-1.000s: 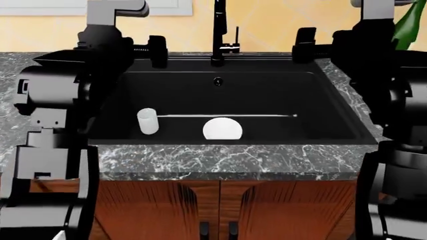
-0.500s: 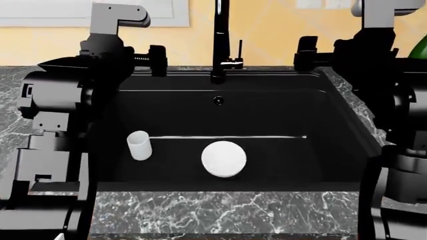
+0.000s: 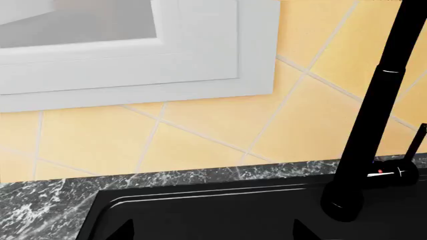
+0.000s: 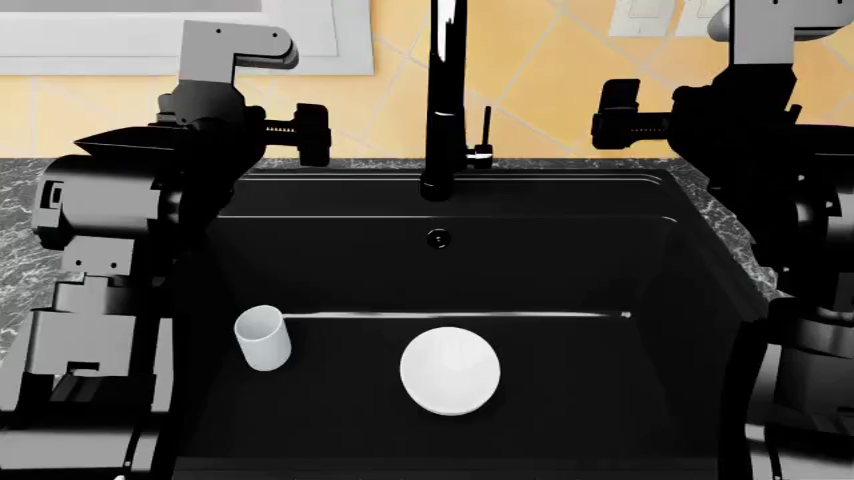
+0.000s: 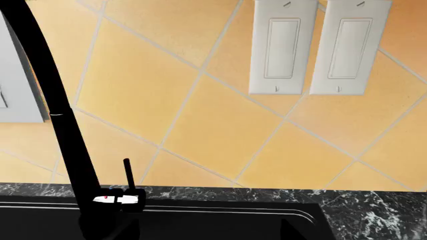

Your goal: Pick the cup and bowl from the sink and place them on the counter for drying.

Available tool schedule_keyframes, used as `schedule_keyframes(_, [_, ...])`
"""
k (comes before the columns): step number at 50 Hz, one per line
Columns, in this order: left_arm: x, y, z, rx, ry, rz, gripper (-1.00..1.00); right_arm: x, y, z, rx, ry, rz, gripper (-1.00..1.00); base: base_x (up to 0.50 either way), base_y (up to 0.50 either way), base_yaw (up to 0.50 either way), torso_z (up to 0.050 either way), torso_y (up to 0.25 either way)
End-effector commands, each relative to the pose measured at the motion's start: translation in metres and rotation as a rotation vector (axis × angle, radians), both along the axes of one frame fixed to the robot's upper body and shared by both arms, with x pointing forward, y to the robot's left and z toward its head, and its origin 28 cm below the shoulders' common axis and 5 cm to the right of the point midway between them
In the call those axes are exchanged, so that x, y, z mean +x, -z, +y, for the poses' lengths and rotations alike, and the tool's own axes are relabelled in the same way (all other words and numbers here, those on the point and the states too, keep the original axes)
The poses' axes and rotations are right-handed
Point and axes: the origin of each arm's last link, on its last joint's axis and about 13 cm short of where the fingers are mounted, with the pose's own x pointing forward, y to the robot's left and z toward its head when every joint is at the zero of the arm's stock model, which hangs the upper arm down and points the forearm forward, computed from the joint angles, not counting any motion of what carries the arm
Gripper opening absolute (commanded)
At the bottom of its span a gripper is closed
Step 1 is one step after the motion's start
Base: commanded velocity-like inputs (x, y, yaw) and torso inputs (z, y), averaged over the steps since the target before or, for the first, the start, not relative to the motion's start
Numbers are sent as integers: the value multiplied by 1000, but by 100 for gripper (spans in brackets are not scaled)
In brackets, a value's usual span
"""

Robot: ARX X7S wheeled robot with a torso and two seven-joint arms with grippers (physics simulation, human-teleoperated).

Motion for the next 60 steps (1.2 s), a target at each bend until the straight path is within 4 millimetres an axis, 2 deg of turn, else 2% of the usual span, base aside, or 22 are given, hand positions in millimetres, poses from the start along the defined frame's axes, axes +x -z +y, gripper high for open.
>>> schedule_keyframes(1, [-1, 2, 1, -18, 12, -8, 100, -1, 0, 0, 5, -2, -2, 100, 262, 0, 0, 0, 0])
schedule_keyframes(35, [-2, 12, 4, -18, 10, 7, 100, -4, 10, 0, 14, -9, 10, 100, 260, 0, 0, 0, 1])
schedule_keyframes(42, [-4, 13, 5, -12, 6, 12, 100, -4, 15, 0, 24, -5, 18, 100, 30, 0, 0, 0, 0])
schedule_keyframes(47, [-8, 22, 2, -21, 21, 46, 100, -5, 18, 0, 23, -4, 25, 100, 0, 0, 0, 0, 0])
schedule_keyframes(52, [-19, 36, -2, -96, 28, 155, 100, -5, 18, -1, 22, 0, 28, 100, 0, 0, 0, 0, 0])
schedule_keyframes(59, [-30, 47, -1, -44, 10, 182, 100, -3, 20, 0, 25, -4, 31, 100, 0, 0, 0, 0, 0])
schedule_keyframes(60, [-32, 51, -1, -10, 8, 226, 100, -3, 22, 0, 25, -6, 35, 100, 0, 0, 0, 0, 0])
